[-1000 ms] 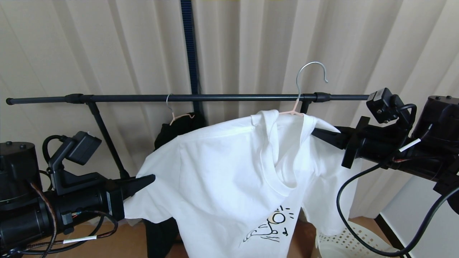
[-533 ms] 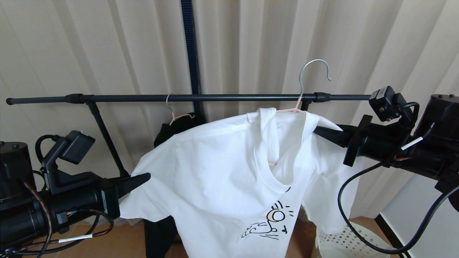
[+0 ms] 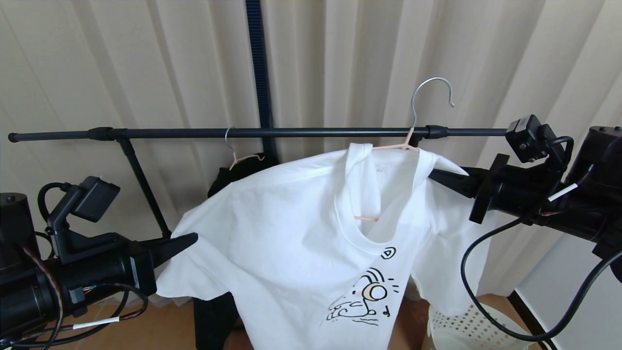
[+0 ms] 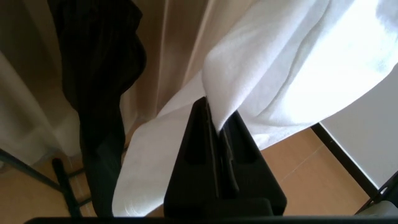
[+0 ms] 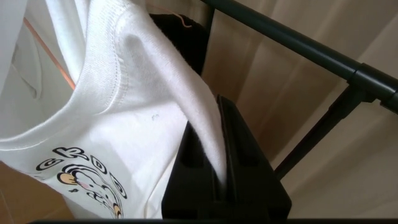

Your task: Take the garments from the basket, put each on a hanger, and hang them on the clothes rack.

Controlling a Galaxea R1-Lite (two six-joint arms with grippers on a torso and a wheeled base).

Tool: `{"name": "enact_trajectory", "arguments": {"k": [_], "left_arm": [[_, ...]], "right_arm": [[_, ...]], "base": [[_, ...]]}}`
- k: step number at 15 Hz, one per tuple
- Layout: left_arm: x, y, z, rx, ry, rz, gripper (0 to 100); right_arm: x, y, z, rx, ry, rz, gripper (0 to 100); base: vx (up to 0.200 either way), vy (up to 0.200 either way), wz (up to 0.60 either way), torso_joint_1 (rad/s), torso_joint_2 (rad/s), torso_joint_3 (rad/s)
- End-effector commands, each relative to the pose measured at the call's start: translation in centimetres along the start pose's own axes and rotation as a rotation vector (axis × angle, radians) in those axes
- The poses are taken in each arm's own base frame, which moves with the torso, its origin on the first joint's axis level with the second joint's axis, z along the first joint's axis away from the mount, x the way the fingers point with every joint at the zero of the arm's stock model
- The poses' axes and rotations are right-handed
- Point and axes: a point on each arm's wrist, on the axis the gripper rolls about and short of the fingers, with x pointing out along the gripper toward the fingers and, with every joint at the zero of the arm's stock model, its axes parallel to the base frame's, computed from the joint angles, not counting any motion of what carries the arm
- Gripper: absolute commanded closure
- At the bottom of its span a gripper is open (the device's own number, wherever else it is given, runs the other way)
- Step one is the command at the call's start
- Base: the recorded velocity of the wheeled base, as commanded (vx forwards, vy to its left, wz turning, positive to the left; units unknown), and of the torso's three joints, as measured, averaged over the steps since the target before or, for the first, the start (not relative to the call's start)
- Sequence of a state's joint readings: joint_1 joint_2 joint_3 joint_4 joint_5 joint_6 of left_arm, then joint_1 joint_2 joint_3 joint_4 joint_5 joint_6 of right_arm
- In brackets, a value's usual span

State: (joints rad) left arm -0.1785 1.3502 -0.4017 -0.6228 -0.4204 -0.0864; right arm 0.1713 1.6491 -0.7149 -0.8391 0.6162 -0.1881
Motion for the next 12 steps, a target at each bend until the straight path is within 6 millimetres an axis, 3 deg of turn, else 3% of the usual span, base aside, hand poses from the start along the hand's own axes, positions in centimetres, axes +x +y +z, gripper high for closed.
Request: {"name": "enact_trajectory", "arguments": {"k": [1, 12], "left_arm": [[-0.06, 0.12, -0.02, -0.003, -0.001, 0.006, 100], [-0.21, 0.80, -0.07, -0.015, -0.002, 0.037, 100]], "right_arm": [[0.01, -0.15, -0.02, 0.000, 0.000, -0.004, 100], [-0.37, -0.70, 0.10, 0.024, -0.010, 0.004, 100]], "base": [[0.000, 0.000, 0.00, 0.000, 0.00, 0.000], [0.000, 0.000, 0.00, 0.000, 0.00, 0.000]]}}
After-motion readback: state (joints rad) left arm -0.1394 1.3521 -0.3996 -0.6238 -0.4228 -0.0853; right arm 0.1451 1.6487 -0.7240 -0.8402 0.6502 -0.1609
